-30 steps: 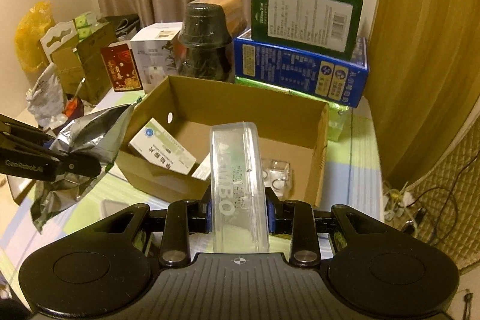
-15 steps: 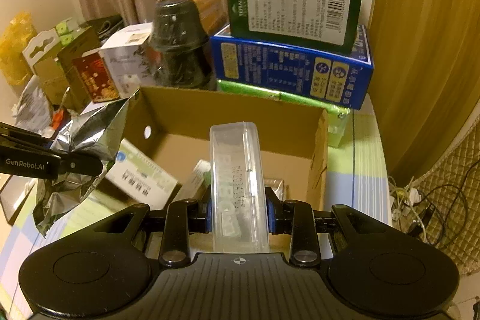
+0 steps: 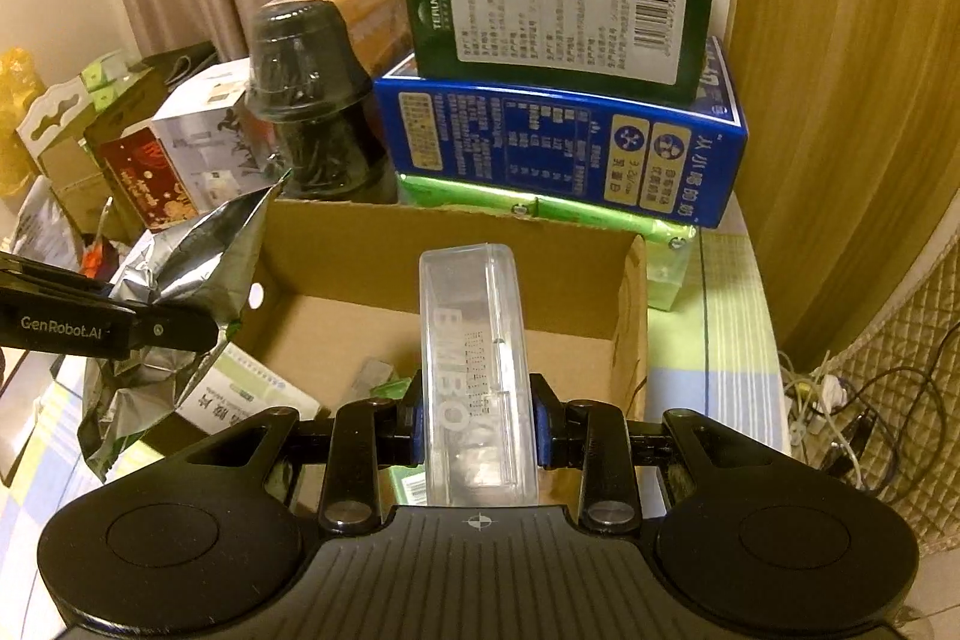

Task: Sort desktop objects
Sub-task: 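Carry the pouch and case into the cardboard box and open both tools, then withdraw both tools from the cardboard box back over the table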

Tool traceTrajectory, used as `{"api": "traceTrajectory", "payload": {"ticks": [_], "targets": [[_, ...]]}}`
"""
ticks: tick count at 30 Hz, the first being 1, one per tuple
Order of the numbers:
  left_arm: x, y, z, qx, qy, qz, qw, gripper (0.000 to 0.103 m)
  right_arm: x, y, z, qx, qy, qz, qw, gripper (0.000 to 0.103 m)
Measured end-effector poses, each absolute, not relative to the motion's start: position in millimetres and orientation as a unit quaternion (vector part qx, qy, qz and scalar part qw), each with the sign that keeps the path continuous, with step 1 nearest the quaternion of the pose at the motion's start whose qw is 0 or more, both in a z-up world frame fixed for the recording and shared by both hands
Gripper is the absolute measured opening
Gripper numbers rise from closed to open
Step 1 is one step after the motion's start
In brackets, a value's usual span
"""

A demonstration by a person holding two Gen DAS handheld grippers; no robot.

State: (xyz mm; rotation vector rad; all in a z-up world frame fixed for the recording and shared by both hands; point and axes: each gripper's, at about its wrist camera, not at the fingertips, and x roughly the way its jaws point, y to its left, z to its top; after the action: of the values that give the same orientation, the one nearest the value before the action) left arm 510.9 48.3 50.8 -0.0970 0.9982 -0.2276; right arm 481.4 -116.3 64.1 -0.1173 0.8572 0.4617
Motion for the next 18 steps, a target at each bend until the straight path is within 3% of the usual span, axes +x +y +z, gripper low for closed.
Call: {"api": "traceTrajectory", "payload": {"ticks": [9, 11, 12, 14, 18], "targets": [[532, 49, 44, -0.052, 0.476, -0.095, 0.873, 0.028, 496, -117, 53, -0.035, 0.414, 0.215, 0.884, 0.029], [535, 52, 42, -0.066, 0.468, -0.093, 0.877, 0.036, 500, -118, 51, -0.021, 0.403, 0.216, 0.889, 0.03], [536, 54, 42, -0.076, 0.462, -0.09, 0.879, 0.045, 503, -118, 50, -0.014, 0.403, 0.214, 0.89, 0.043], [535, 58, 40, -0.093, 0.457, -0.089, 0.88, 0.047, 503, -122, 49, 0.004, 0.398, 0.211, 0.893, 0.07], [523, 61, 40, -0.089, 0.453, -0.093, 0.882, 0.047, 495, -127, 50, 0.005, 0.388, 0.211, 0.897, 0.071]]}}
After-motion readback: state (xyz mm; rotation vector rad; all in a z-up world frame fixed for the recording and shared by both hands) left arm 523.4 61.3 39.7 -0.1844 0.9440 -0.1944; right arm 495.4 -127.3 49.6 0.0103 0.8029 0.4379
